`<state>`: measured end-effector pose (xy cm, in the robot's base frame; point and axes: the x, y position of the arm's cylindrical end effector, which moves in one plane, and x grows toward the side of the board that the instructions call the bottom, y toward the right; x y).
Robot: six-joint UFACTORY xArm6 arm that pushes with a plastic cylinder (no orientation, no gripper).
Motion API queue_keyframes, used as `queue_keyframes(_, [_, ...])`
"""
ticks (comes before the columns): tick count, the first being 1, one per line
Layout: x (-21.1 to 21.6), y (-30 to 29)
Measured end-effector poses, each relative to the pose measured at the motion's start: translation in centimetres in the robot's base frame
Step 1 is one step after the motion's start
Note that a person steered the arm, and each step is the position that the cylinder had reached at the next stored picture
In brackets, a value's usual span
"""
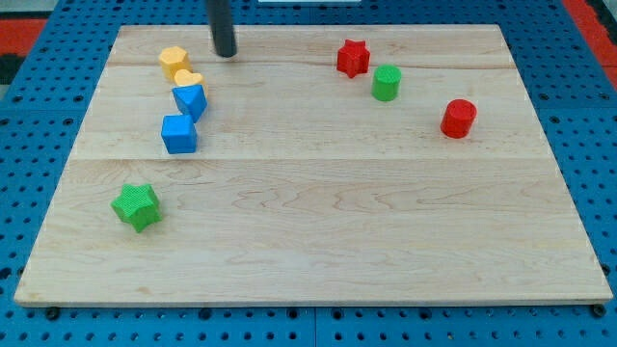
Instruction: Slide the yellow hexagon right a bit
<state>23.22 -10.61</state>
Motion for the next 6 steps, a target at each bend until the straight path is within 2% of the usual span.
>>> queue_keyframes(1, [-3.8,-3.9])
queue_keyframes(3, [-2.7,-16.0])
queue_keyframes(4, [5.0,-15.4])
queue_keyframes(5, [7.1,-13.1])
queue_keyframes(6, [4.3,-11.9])
